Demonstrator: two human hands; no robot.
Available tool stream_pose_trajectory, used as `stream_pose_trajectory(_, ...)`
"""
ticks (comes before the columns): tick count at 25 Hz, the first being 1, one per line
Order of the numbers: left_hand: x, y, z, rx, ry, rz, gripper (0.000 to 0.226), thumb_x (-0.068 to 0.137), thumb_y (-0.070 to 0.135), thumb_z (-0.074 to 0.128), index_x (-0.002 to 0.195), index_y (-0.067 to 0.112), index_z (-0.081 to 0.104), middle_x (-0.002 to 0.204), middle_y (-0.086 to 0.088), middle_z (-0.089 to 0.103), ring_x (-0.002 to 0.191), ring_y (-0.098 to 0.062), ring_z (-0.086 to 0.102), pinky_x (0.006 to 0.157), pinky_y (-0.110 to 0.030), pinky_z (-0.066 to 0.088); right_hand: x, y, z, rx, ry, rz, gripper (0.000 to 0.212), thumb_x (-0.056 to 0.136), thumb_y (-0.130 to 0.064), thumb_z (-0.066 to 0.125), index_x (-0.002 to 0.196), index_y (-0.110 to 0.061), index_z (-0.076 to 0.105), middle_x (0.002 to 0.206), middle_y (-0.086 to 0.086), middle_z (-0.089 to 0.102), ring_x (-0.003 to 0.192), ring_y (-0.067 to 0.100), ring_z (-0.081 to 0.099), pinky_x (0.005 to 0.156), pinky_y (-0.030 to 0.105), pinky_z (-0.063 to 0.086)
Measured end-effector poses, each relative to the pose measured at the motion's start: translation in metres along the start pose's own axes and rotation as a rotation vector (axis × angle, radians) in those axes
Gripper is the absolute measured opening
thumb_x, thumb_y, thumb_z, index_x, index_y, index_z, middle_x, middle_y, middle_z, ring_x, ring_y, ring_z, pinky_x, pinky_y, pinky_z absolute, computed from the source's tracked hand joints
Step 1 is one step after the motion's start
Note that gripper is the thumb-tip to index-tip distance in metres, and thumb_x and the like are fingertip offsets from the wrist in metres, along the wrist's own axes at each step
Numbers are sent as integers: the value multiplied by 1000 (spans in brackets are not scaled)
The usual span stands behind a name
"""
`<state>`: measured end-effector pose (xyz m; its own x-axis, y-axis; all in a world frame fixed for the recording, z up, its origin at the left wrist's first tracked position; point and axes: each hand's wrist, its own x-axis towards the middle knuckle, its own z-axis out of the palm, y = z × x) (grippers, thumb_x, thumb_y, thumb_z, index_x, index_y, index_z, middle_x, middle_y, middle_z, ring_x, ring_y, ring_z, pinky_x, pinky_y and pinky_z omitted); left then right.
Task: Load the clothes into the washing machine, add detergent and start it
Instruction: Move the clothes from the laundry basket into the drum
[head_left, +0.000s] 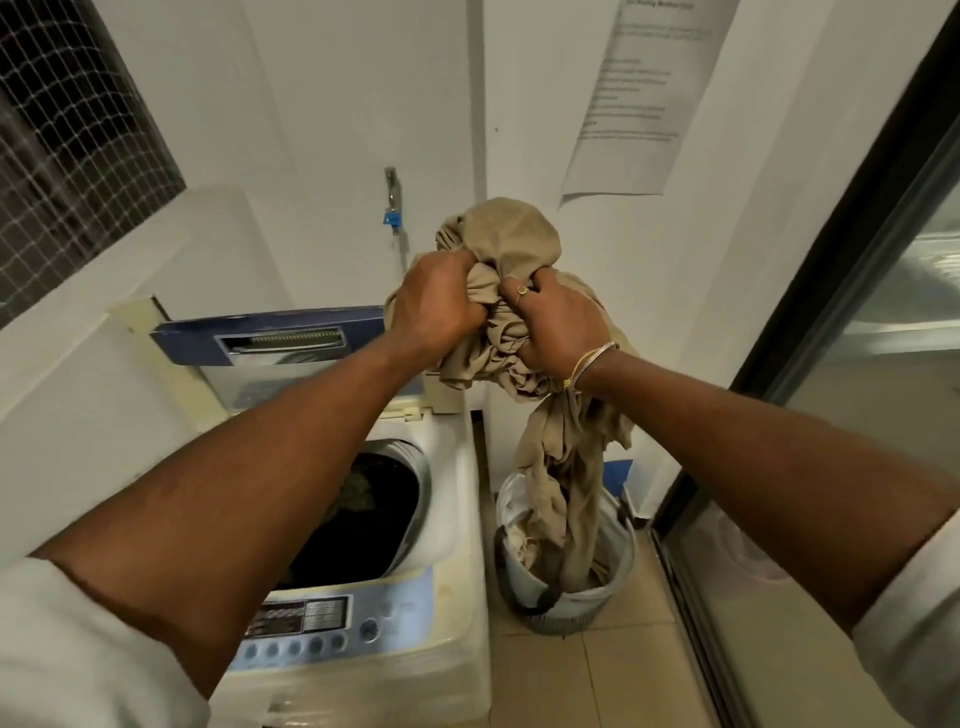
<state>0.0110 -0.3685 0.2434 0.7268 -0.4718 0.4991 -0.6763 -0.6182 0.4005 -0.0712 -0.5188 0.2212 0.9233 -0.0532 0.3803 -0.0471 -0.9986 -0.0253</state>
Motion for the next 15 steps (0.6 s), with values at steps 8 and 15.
stream_pose_trajectory(8,-34,-70,-139,56,120,24,14,75,28,66,88,26,64,84,4,68,76,-17,60,61,-27,43,32,-141,-44,-8,105,-45,63,72,-25,71,127,-24,44,111,15,49,76,35,59,56,35,49)
stream_pose_trajectory(15,-113,-181,-157,48,134,-108,18,76,40,63,88,26,65,85,5,70,81,-18,63,68,-36,54,24,-248,24,38,-8,-131,66,70,-28,73,129,-26,43,108,12,48,80,36,61,55,38,52)
